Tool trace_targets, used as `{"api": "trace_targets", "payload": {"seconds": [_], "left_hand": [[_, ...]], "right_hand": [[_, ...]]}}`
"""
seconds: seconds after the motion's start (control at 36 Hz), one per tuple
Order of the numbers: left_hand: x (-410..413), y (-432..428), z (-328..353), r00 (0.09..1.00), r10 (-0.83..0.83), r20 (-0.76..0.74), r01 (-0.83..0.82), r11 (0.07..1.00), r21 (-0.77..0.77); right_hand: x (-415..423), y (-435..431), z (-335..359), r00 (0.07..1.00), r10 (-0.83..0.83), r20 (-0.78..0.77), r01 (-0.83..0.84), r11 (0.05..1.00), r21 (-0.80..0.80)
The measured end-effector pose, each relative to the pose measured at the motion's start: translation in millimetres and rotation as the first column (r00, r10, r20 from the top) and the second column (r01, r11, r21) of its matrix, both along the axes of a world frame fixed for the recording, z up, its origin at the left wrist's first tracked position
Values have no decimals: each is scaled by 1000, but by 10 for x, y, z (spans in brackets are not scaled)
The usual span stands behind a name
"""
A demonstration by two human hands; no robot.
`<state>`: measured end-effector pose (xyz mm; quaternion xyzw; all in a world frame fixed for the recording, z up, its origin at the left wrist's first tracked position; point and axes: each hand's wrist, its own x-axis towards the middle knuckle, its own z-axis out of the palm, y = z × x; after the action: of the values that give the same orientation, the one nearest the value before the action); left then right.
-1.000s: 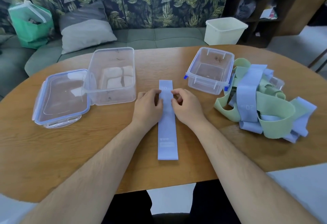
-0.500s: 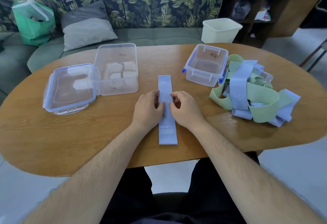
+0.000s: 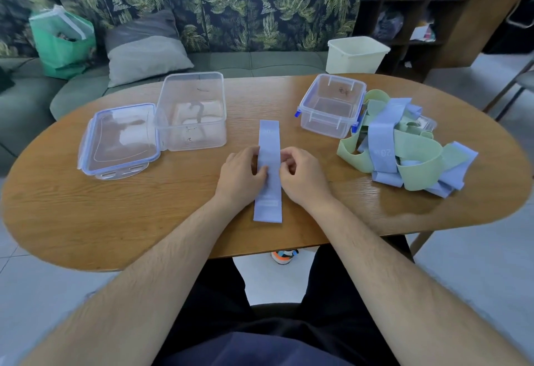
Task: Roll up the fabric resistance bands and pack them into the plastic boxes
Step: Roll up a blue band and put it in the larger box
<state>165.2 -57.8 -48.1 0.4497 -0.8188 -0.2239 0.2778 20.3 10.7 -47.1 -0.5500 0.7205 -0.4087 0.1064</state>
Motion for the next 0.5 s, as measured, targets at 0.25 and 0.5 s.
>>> {"api": "trace_targets", "payload": {"seconds": [0.25, 0.5], "left_hand": [[151, 278, -79, 1000, 3, -3, -3, 1000, -20], [175, 315, -121, 1000, 5, 4, -4, 999, -36]], "right_hand": [[119, 289, -91, 996, 45, -77, -37, 995, 94], [159, 297, -65, 989, 40, -140, -26, 994, 105]]}}
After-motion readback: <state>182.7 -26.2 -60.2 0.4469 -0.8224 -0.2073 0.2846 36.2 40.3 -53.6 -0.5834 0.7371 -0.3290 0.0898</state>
